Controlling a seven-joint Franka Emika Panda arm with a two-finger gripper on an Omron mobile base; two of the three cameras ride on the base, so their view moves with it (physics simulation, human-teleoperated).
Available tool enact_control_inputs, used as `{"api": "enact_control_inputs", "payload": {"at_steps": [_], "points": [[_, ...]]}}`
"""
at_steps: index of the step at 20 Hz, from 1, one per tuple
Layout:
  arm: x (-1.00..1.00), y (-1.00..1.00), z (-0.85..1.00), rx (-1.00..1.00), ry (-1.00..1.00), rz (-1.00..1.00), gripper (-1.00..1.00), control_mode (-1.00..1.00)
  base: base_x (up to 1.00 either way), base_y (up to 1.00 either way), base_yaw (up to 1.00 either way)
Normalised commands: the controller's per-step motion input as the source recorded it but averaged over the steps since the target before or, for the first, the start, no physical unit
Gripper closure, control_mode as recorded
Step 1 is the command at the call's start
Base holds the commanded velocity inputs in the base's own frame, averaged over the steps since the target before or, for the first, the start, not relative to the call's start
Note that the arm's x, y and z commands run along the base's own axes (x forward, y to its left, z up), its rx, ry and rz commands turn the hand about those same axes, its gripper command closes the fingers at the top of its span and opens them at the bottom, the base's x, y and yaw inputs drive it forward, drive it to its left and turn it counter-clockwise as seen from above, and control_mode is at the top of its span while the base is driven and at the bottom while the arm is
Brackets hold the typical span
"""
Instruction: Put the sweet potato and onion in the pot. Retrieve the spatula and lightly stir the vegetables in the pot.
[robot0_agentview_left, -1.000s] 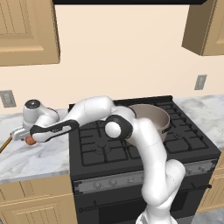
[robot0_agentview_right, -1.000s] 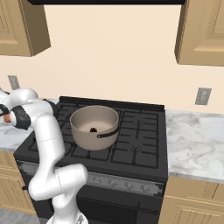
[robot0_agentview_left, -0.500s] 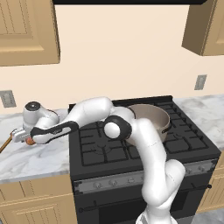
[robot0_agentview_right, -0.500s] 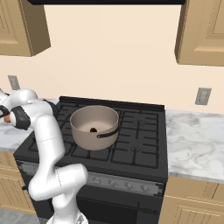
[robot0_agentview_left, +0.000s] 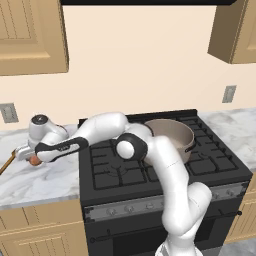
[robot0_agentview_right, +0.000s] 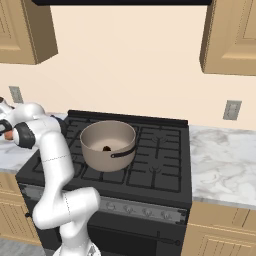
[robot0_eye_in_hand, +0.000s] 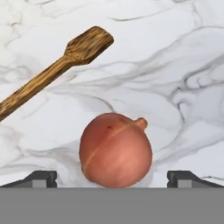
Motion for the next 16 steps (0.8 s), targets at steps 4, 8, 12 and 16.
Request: {"api": "enact_control_inputs", "payload": {"at_steps": [4, 8, 12, 16], "points": [[0.14, 0.0, 0.0, 0.0, 0.03, -0.03, -1.0, -1.0, 0.0, 0.0, 0.0], [0.03, 0.01, -0.04, 0.0, 0.03, -0.03, -1.0, -1.0, 0.0, 0.0, 0.0], [0.01, 0.02, -0.14, 0.0, 0.0, -0.02, -1.0, -1.0, 0.0, 0.0, 0.0], [0.0, 0.06, -0.21, 0.0, 0.0, -0.01, -1.0, -1.0, 0.0, 0.0, 0.0]]}}
